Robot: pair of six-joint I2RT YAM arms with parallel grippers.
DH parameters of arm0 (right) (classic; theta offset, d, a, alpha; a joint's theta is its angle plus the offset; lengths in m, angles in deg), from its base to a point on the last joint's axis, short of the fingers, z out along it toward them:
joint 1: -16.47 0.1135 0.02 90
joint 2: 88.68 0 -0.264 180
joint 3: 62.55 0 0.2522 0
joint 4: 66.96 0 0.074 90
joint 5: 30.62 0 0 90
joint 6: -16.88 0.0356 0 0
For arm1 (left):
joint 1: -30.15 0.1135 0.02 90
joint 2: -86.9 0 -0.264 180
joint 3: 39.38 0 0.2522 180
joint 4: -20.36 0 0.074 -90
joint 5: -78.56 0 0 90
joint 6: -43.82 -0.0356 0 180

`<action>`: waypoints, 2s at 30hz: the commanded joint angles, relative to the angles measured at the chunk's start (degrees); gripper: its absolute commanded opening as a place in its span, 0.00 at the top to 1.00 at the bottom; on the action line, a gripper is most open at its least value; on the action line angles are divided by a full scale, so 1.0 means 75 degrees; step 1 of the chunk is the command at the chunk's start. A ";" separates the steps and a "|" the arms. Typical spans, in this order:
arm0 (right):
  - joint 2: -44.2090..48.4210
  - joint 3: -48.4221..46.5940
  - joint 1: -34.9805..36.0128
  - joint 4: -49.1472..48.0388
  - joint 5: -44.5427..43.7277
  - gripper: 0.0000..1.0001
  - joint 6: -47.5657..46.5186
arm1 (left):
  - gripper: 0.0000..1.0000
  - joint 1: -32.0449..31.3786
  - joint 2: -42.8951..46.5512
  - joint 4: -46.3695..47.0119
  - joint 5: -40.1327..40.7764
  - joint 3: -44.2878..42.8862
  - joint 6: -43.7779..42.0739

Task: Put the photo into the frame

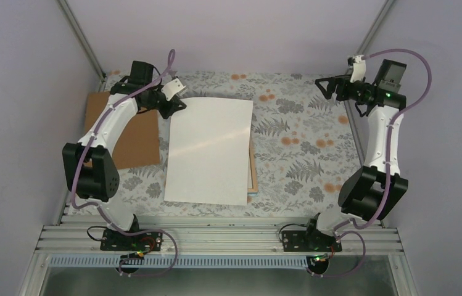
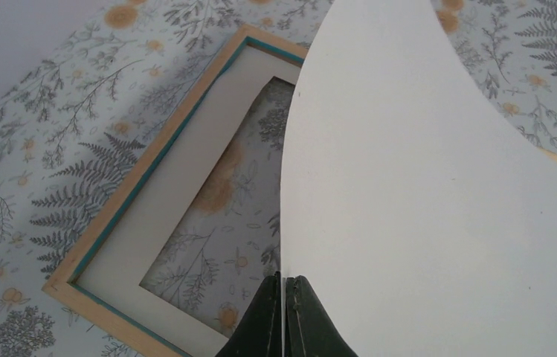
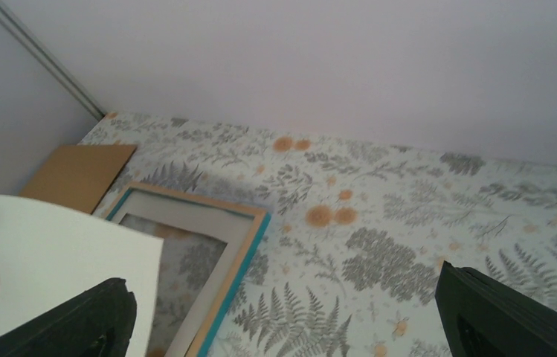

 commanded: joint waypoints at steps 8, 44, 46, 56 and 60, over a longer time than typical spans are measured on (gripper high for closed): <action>0.0415 0.0588 0.0169 0.0182 0.0348 0.00 -0.0376 | 0.98 0.0336 -0.0548 0.1237 -0.0607 0.0246 0.0527; 0.0286 0.0756 0.0418 0.0278 0.0309 0.00 -0.0443 | 0.97 0.0353 -0.1442 0.1617 -0.0063 0.0517 -0.0472; 0.0276 0.0745 0.0438 0.0278 0.0303 0.00 -0.0434 | 0.97 0.0342 -0.1481 0.1599 -0.0091 0.0475 -0.0522; 0.0263 0.0767 0.0467 0.0284 0.0229 0.00 -0.0443 | 0.98 0.0262 -0.1752 0.1279 -0.0418 0.0339 -0.0859; 0.0251 0.0767 0.0470 0.0283 0.0208 0.00 -0.0443 | 0.98 0.0260 -0.1770 0.1198 -0.0597 0.0310 -0.0968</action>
